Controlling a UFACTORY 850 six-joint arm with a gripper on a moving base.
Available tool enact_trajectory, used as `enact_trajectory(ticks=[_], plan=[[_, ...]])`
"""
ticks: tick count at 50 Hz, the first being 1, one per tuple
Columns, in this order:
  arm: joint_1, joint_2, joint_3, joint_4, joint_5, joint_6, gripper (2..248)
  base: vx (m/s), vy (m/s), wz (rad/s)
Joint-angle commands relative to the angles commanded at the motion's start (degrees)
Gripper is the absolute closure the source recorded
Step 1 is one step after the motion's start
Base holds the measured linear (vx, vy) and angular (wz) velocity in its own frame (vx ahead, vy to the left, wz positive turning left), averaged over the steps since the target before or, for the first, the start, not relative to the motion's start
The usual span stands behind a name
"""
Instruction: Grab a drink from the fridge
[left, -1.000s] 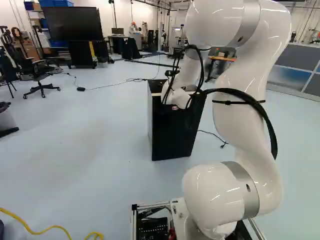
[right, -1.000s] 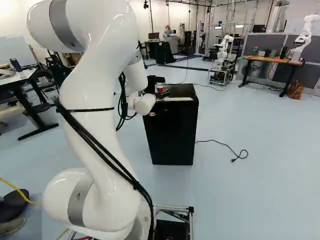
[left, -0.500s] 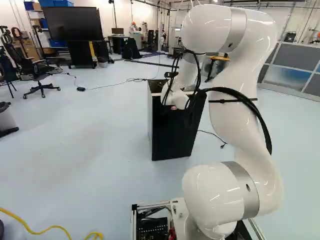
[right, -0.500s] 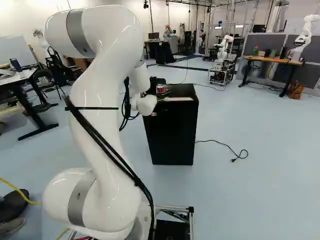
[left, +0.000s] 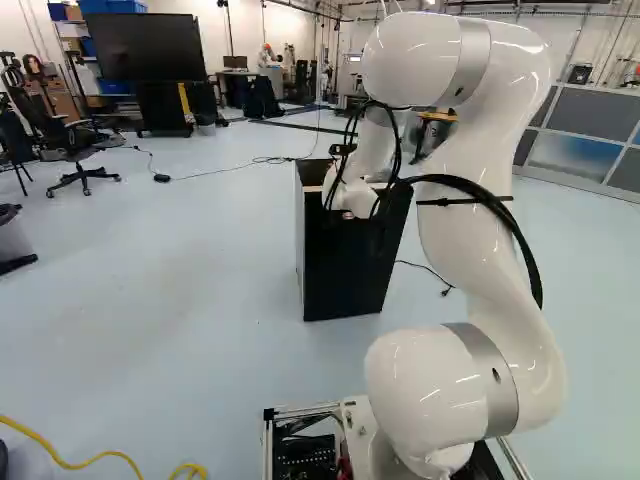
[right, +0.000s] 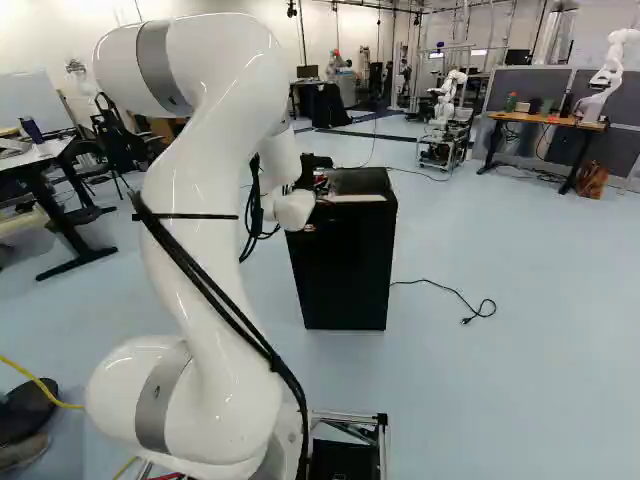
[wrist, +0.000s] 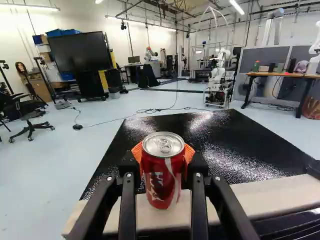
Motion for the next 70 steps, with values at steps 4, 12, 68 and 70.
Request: enact_trajectory(ticks=[4, 12, 68, 70], plan=[[0.00, 0.33, 0.03, 0.00, 0.00, 0.00, 152, 0.000, 0.000, 0.000], [0.00, 1.17, 0.07, 0.00, 0.00, 0.00, 152, 0.000, 0.000, 0.000], [0.03, 5.75, 0.86, 0.02, -0.27, -0.08, 152, 0.000, 0.000, 0.000], [0.04, 5.95, 1.09, 0.02, -0.33, -0.10, 152, 0.000, 0.000, 0.000]])
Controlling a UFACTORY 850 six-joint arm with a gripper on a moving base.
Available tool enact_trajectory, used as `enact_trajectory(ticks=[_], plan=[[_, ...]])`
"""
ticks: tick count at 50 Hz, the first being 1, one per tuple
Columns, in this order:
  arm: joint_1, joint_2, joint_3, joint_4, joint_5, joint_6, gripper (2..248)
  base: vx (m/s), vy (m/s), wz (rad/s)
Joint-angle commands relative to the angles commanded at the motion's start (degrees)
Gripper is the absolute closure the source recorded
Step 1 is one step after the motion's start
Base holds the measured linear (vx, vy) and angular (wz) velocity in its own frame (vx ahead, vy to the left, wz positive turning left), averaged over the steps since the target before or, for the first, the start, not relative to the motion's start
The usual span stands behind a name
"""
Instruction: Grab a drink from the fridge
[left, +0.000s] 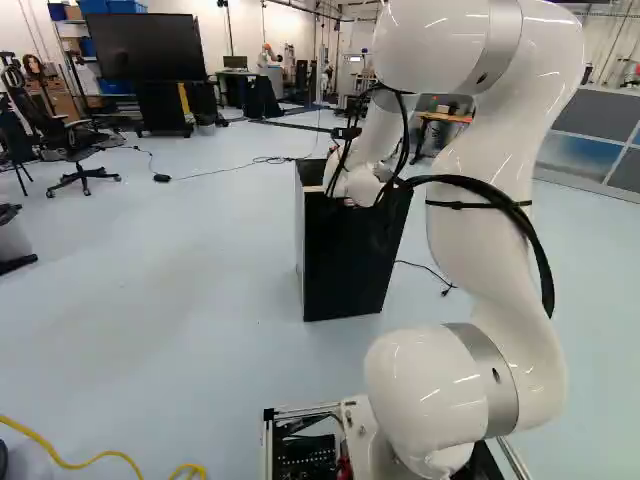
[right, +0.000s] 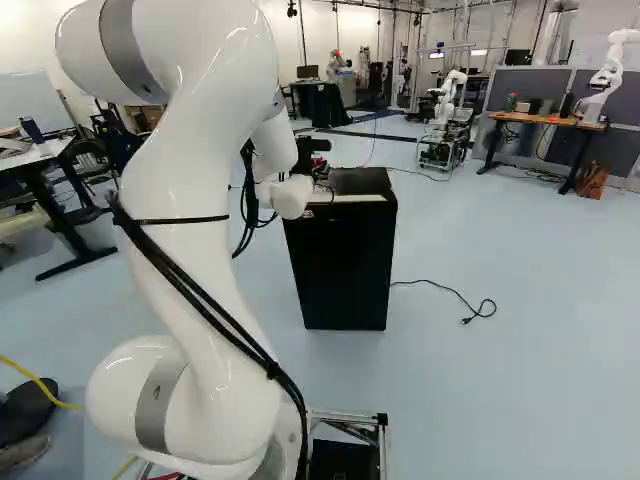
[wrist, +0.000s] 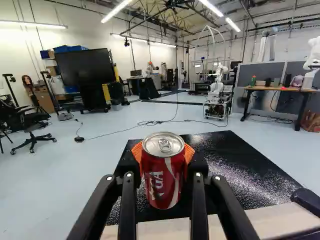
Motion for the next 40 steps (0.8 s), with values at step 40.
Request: enact_trajectory(ticks=[40], plan=[[0.36, 9.01, 10.02, 0.20, -2.94, -0.89, 152, 0.000, 0.000, 0.000]])
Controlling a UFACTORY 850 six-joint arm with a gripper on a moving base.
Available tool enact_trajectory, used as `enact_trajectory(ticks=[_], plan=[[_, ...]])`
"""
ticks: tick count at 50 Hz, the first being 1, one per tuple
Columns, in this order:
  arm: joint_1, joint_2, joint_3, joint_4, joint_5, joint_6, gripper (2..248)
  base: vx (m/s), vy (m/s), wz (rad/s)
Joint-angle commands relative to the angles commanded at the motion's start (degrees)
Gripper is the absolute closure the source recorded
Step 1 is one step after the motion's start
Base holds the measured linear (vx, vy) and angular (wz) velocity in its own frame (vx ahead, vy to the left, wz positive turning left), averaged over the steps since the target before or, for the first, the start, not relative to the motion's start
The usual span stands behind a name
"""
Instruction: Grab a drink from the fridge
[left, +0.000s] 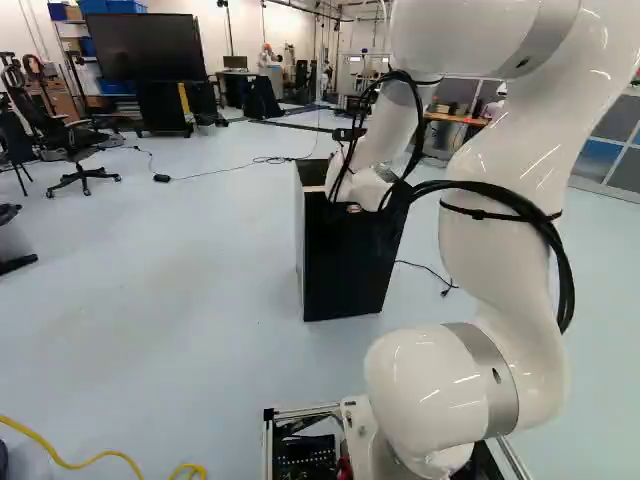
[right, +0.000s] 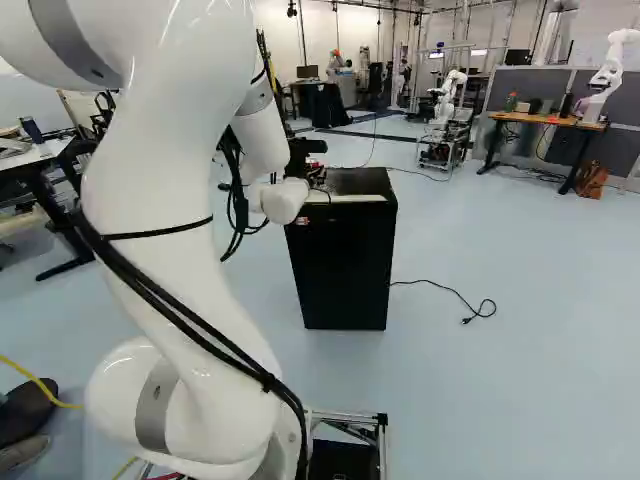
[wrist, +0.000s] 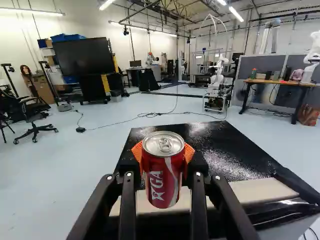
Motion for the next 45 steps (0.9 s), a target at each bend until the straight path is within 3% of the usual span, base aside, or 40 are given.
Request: enact_trajectory(ticks=[45], plan=[[0.76, 19.30, 21.45, 0.42, -6.29, -1.92, 152, 0.000, 0.000, 0.000]])
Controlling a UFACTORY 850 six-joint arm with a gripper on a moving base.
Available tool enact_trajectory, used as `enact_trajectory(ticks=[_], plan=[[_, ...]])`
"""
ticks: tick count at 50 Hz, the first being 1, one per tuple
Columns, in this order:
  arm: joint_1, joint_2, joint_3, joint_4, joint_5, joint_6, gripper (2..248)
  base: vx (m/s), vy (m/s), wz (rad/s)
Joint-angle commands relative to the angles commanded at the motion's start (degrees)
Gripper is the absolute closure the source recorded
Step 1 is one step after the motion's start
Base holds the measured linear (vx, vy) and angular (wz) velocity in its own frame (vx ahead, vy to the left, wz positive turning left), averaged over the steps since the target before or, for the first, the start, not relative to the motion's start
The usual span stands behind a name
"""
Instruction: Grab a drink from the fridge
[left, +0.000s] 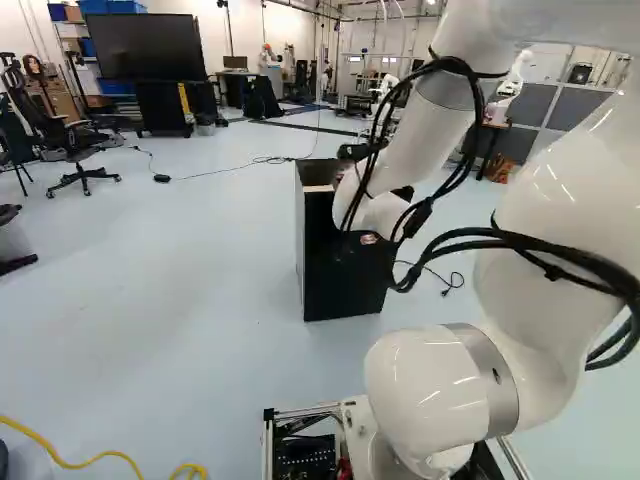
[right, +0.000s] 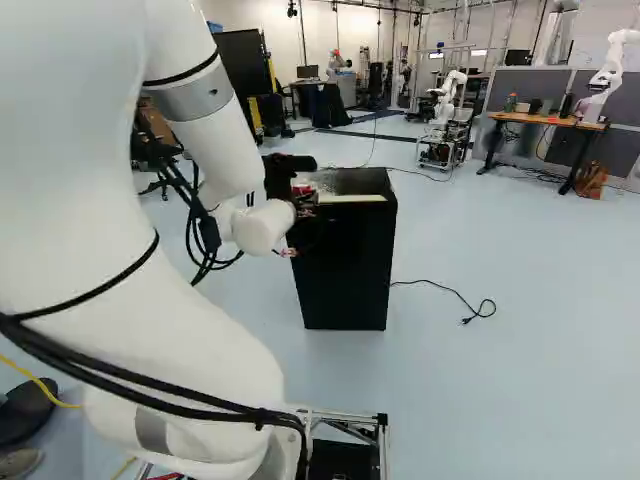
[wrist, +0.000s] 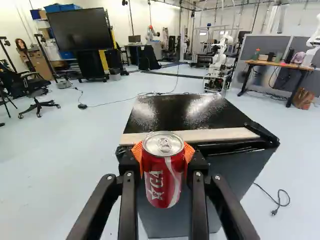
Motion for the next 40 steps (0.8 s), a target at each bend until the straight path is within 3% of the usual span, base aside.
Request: enact_trajectory(ticks=[40], plan=[[0.43, 10.96, 12.18, 0.24, -3.57, -1.09, 152, 0.000, 0.000, 0.000]])
